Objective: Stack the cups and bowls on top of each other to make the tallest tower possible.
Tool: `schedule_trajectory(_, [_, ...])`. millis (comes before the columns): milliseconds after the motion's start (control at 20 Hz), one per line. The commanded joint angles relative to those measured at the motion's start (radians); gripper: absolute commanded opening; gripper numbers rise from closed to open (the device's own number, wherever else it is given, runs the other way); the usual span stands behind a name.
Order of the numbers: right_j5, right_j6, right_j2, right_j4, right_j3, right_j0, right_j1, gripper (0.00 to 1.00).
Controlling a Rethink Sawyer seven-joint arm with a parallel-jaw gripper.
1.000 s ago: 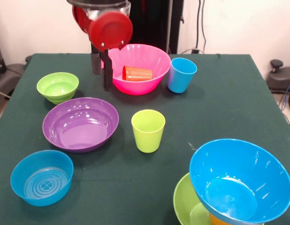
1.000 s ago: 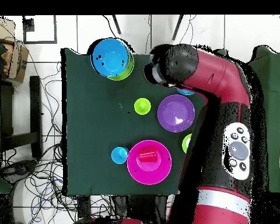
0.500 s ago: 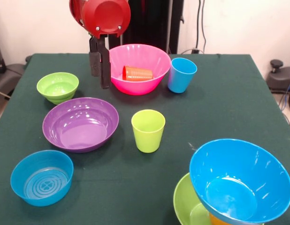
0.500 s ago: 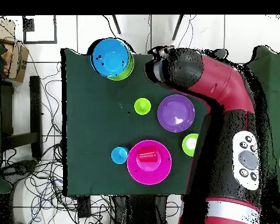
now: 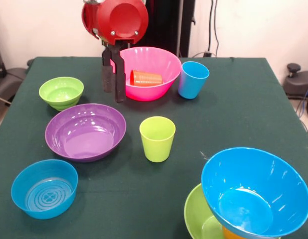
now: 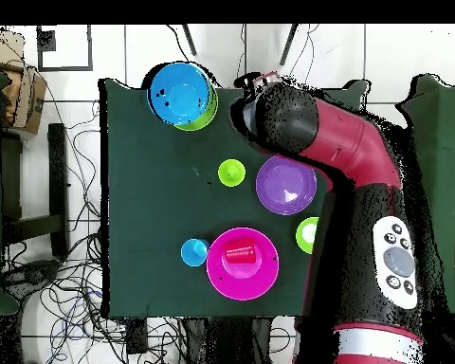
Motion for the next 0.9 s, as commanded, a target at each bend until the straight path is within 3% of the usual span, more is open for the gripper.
schedule_trajectory(50, [-0.059,-0.091,0.095,-0.082,0.104,0.029,0.049,1.0])
schedule_trajectory(900, [-0.11,0.004,0.044,-0.078,0.102,0.079,0.058,1.0])
